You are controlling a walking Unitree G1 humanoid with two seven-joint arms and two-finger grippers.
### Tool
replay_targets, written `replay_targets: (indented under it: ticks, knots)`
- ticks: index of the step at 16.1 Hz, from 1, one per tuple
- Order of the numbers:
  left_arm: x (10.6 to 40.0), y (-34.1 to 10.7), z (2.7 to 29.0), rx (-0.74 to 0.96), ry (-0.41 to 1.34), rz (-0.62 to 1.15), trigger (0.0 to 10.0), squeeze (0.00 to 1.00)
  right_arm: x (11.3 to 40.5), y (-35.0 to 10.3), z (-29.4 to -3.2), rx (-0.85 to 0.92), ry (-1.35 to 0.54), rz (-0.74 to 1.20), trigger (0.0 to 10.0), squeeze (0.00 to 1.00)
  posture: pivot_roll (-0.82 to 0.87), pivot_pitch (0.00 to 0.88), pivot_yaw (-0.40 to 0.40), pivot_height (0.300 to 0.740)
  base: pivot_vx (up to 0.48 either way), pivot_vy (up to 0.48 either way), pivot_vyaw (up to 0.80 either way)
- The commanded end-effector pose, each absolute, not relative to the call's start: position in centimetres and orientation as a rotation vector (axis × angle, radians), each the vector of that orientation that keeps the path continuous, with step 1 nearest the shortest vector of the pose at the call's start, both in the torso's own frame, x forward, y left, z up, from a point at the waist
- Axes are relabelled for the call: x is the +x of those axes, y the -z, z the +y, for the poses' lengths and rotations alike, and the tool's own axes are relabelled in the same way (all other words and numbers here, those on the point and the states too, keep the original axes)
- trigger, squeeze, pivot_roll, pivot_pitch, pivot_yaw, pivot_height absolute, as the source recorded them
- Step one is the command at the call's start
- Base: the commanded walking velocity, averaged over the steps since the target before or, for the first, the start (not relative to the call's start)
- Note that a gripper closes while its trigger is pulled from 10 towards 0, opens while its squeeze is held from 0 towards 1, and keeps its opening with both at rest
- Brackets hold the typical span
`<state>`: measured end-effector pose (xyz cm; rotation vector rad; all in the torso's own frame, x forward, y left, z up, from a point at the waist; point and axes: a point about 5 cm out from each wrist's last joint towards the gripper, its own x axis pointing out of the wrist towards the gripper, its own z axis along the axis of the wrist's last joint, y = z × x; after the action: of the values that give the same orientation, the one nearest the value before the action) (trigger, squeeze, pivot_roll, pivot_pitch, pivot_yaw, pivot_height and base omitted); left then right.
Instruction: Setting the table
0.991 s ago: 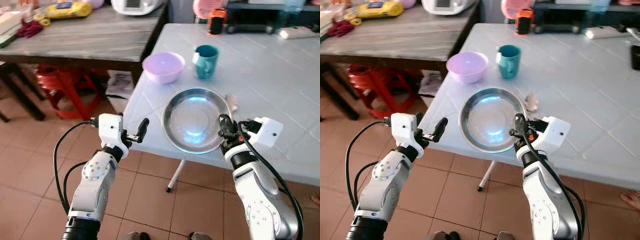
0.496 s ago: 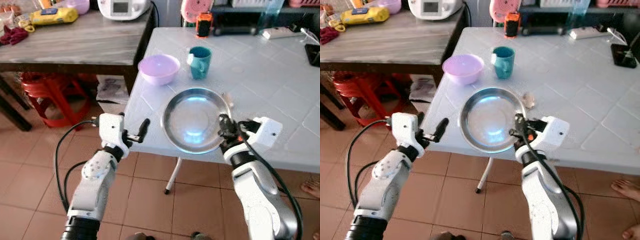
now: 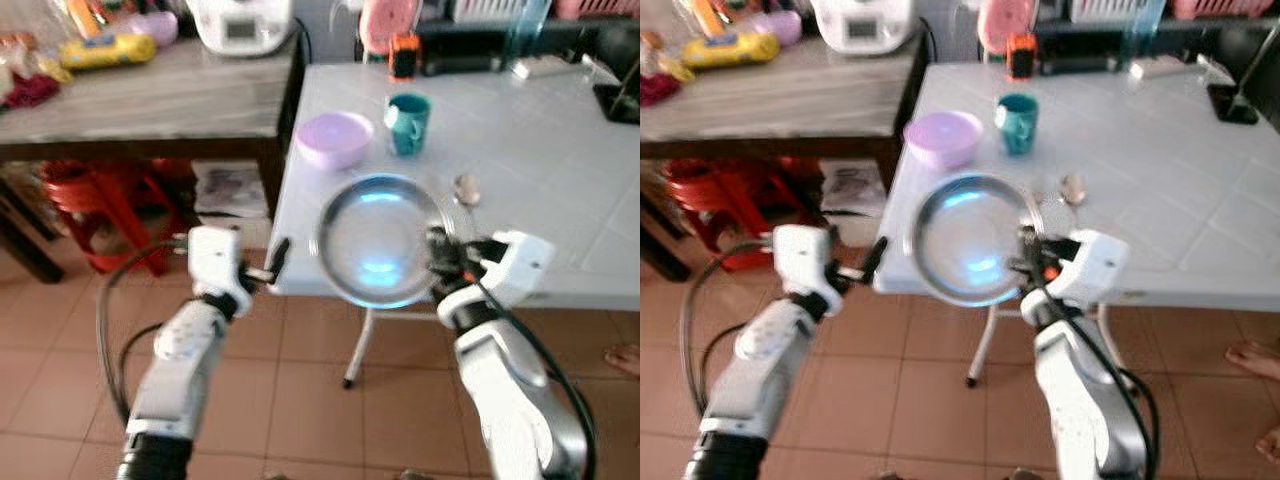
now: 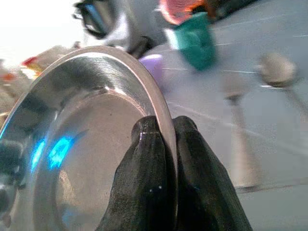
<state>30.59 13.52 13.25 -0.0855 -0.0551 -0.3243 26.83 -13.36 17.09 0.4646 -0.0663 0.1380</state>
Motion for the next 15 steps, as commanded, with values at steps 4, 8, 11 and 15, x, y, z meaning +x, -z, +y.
replay_targets:
  ticks: [4, 8, 11, 15]
  knots:
    - [30.51, -13.15, 12.92, -0.083, 0.347, -0.053, 10.0, 0.0, 26.99, -17.13, -13.62, 0.471, -0.125, -0.077, 10.0, 0.0, -0.16, 0.103, 0.104, 0.74, 0.0, 0.288, 0.0]
    - [30.5, -13.18, 12.9, -0.084, 0.348, -0.054, 10.0, 0.0, 27.04, -17.14, -13.57, 0.471, -0.127, -0.078, 10.0, 0.0, -0.16, 0.099, 0.105, 0.74, 0.0, 0.323, -0.4]
    - [30.25, -12.99, 12.66, -0.085, 0.355, -0.049, 10.0, 0.0, 26.98, -17.04, -13.56, 0.472, -0.128, -0.075, 10.0, 0.0, -0.16, 0.105, 0.104, 0.74, 0.0, 0.344, -0.72]
    - [30.07, -12.84, 12.46, -0.09, 0.357, -0.043, 10.0, 0.0, 26.97, -17.0, -13.56, 0.47, -0.129, -0.073, 10.0, 0.0, -0.16, 0.106, 0.102, 0.74, 0.0, 0.373, -0.68]
